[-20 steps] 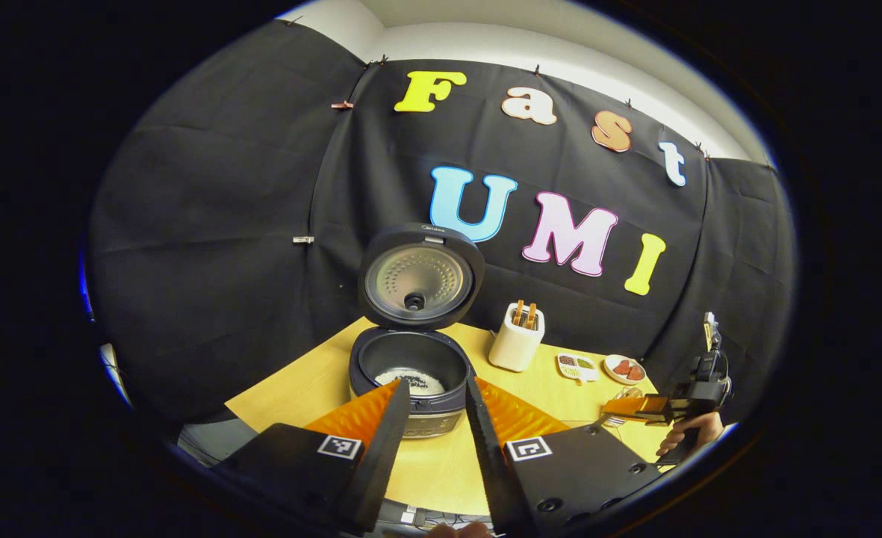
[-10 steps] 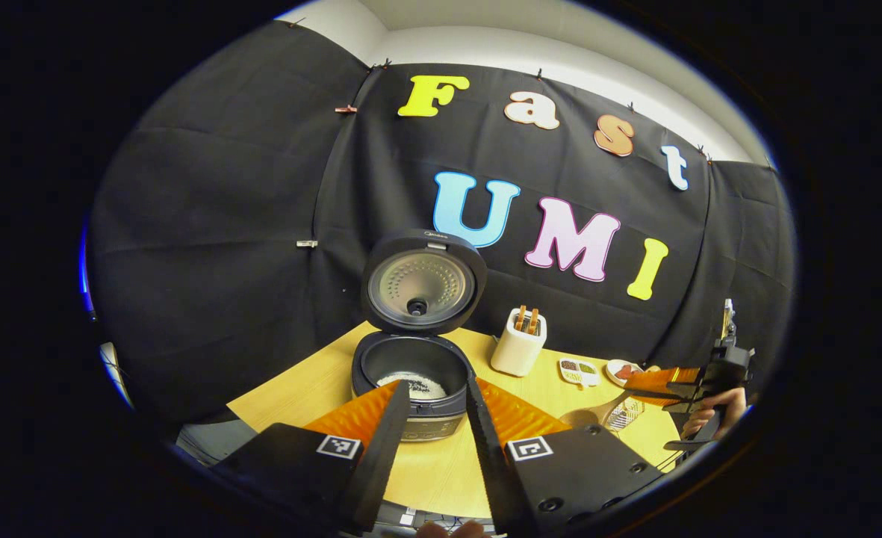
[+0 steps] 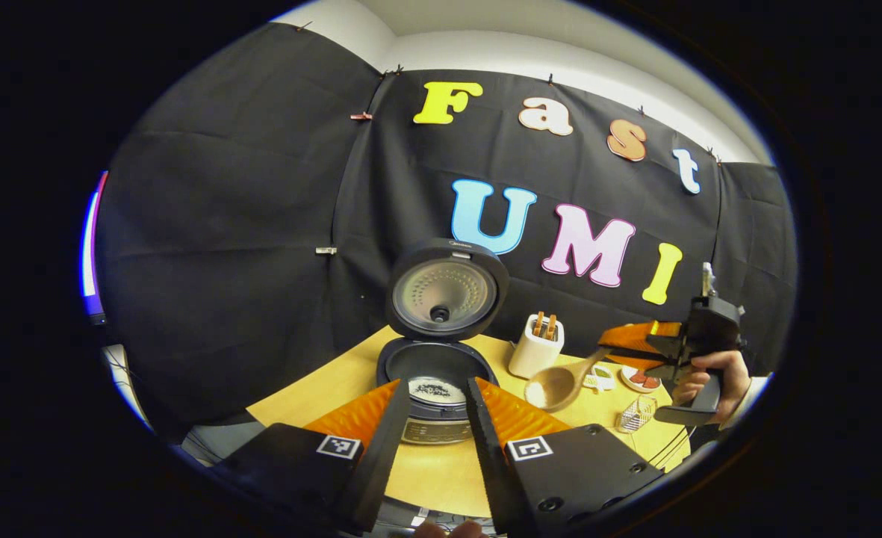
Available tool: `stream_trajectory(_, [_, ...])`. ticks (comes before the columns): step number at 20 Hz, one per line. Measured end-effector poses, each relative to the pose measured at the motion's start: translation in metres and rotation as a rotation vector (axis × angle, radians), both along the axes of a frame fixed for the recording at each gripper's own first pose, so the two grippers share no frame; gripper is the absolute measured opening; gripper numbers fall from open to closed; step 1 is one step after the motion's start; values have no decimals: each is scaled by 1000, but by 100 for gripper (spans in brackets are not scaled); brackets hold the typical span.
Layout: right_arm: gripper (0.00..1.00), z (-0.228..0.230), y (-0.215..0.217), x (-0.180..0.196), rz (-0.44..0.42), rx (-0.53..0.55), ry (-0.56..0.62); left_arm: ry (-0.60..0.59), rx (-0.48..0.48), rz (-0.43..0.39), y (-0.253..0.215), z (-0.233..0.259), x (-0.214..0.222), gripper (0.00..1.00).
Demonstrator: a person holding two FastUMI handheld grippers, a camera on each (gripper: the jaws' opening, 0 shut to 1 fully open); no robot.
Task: Close the left gripper, press the button to open the rice cooker; take a wooden spoon from the chopstick holder with the right hand, scoop a spoonful of rice and pour it into the rice cooker, then put the wooden spoon back into the chopstick holder.
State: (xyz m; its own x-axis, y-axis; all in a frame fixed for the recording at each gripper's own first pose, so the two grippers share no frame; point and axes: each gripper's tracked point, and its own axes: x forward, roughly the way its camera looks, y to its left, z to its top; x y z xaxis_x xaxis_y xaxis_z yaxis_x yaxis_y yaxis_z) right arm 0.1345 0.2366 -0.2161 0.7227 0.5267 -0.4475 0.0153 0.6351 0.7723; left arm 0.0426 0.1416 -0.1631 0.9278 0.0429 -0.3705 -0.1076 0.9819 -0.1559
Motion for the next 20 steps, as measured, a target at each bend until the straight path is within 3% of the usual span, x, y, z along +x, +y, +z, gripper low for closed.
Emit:
stream_trajectory(3, [16, -2, 49, 17, 61, -22, -25, 0, -6, 16, 15, -1, -7, 57])
stream_trajectory(9, [16, -18, 121, 33, 175, -179, -104, -6, -35, 38, 39, -4, -15, 57])
stream_trajectory(15, [16, -36, 166, 30, 315, -418, -227, -6, -75, 68, 63, -10, -25, 57])
stream_trajectory(20, [16, -29, 193, 16, 448, -612, -412, -12, -84, 98, 81, -10, -33, 57])
